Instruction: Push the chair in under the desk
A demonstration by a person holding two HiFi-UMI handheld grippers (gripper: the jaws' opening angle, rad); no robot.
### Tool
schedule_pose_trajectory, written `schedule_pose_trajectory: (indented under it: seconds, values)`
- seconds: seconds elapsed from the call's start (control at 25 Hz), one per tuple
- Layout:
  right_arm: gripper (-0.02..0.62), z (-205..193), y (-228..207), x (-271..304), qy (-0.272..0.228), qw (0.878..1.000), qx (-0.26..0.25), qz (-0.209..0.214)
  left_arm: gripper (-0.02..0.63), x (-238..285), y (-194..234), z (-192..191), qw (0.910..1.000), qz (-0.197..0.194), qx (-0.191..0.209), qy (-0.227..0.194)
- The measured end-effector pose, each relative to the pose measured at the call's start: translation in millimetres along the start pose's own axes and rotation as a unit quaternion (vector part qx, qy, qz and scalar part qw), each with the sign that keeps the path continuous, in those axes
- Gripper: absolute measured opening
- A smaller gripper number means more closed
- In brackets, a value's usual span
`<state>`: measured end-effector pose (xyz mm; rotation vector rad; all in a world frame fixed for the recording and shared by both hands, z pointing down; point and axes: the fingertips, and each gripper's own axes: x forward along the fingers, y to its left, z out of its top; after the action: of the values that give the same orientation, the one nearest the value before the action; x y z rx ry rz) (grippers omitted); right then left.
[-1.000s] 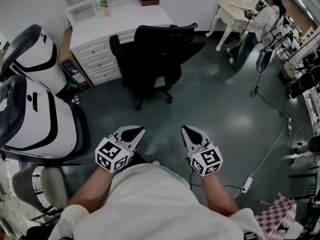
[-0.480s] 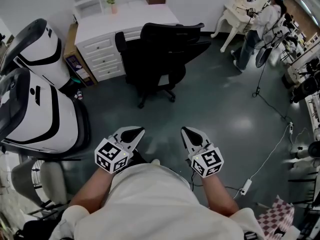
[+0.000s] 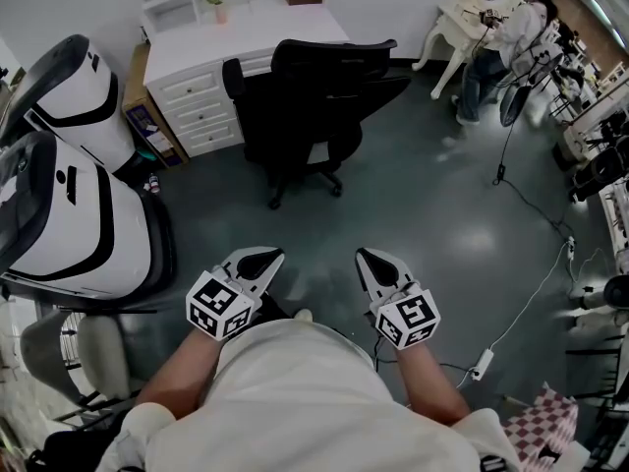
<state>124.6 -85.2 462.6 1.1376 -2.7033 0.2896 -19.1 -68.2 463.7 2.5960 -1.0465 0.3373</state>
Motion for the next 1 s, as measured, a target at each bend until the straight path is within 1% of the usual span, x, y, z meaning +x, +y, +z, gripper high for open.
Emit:
schedule_pose_trajectory:
  seconds: [0.6, 1.0]
  values:
    - [0.005, -3.1, -0.8, -8.3, -0.003, 1.0, 0.001, 0.009, -0.003, 5.5, -12.7, -2.2, 0.9999, -0.001, 0.006, 0.01]
    - [0.003, -7.4, -7.6, -11.3, -0.005, 1.0, 0.005, 0.006, -0.003, 11.6, -9.7, -1.3, 0.9998, 0.002, 0.01, 0.016]
